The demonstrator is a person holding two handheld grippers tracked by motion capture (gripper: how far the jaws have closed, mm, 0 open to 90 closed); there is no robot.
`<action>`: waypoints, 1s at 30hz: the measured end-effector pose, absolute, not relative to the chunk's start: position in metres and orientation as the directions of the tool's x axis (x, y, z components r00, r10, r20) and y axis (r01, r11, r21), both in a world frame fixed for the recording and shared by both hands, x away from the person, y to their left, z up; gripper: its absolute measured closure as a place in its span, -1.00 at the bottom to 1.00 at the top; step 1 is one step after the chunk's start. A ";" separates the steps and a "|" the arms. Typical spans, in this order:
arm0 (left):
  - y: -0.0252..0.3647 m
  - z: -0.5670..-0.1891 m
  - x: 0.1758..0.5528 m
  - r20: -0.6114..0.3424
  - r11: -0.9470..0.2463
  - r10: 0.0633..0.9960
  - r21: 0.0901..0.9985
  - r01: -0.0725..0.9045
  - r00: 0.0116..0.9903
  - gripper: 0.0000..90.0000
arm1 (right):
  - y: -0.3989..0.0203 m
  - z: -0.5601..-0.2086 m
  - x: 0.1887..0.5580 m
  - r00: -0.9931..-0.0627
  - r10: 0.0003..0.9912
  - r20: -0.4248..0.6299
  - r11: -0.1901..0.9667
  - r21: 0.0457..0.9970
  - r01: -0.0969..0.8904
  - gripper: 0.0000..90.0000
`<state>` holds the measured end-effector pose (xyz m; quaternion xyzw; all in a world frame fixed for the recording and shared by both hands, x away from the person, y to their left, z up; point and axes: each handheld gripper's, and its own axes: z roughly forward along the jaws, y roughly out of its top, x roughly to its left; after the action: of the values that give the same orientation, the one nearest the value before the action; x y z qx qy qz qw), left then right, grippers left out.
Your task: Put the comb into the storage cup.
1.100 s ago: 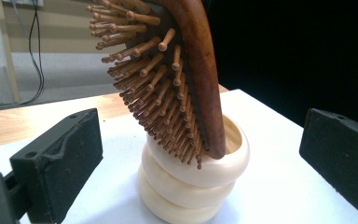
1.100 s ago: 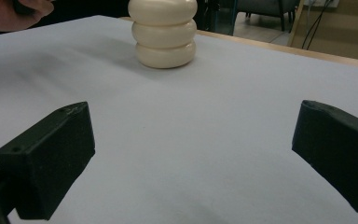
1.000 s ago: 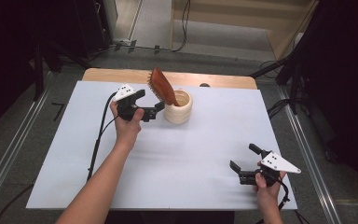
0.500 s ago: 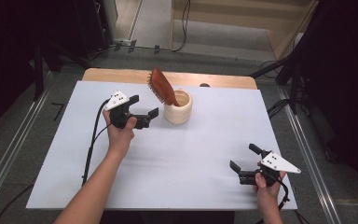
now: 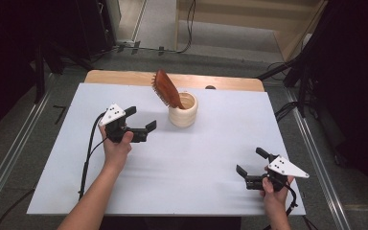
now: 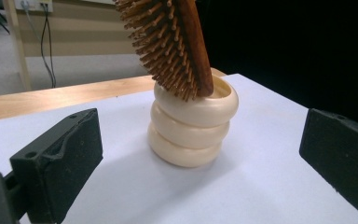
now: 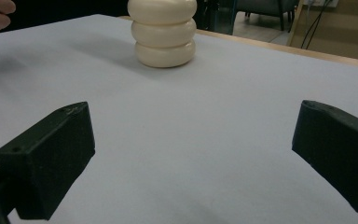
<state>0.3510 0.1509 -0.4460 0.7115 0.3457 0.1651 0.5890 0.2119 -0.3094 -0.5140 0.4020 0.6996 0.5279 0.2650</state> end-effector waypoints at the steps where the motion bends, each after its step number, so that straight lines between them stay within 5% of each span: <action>1: 0.152 -0.447 0.350 -0.174 -0.066 0.688 0.952 0.300 0.704 -1.00 | -0.309 -0.514 0.212 -0.537 0.842 0.052 0.120 0.952 0.281 -1.00; 30: 0.180 -0.459 0.314 -0.162 -0.064 0.700 0.956 0.287 0.695 -1.00 | -0.309 -0.514 0.212 -0.535 0.843 0.052 0.121 0.952 0.282 -1.00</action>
<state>0.3141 0.1801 -0.4591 0.7079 0.3487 0.1753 0.5887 0.2117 -0.3090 -0.5141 0.4020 0.6997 0.5273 0.2659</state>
